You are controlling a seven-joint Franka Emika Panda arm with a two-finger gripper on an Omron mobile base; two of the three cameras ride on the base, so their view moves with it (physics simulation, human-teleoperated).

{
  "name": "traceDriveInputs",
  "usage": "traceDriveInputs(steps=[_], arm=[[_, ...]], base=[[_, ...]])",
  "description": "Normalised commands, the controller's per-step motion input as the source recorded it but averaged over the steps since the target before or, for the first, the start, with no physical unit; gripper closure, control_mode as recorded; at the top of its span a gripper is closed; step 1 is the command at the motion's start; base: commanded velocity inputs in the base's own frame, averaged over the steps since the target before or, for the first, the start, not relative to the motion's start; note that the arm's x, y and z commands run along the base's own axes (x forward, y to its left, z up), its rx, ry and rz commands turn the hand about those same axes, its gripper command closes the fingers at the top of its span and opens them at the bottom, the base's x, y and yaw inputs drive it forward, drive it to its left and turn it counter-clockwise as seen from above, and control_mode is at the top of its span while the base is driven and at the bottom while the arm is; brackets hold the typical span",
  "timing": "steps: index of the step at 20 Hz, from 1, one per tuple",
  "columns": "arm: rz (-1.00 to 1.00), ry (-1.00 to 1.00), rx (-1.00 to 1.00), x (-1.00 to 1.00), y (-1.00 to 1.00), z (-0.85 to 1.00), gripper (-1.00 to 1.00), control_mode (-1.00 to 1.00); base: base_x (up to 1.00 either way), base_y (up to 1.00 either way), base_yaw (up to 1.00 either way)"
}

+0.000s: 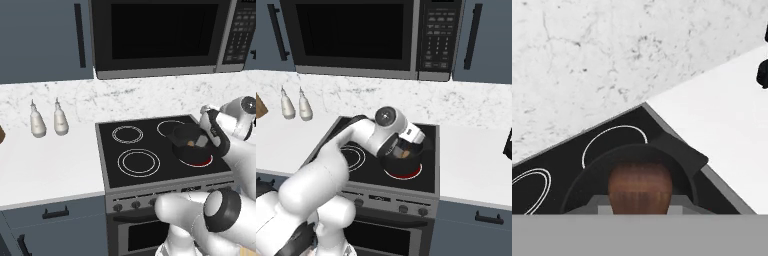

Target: Put the sweet potato and lemon in the pot. Retrieve the spatula and lightly stir the vegetables in the pot.

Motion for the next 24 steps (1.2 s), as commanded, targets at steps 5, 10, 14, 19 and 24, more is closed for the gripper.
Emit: traceDriveInputs(steps=[5, 10, 14, 19, 24], arm=[[0.15, 0.20, -0.02, 0.21, 0.01, -0.30, 1.00, -1.00], [0.20, 0.01, 0.00, 0.02, 0.01, -0.59, 1.00, -1.00], [0.18, -0.13, 0.00, 0.34, 0.05, -0.48, 1.00, -1.00], [0.13, -0.22, 0.00, 0.64, 0.05, -0.11, 1.00, -1.00], [0.07, -0.17, -0.03, 0.45, 0.00, -0.01, 1.00, -1.00]], base=[[0.00, 0.00, 0.00], [0.00, 0.00, 0.00], [0.00, 0.00, 0.00], [0.00, 0.00, 0.00], [0.00, 0.00, 0.00]])
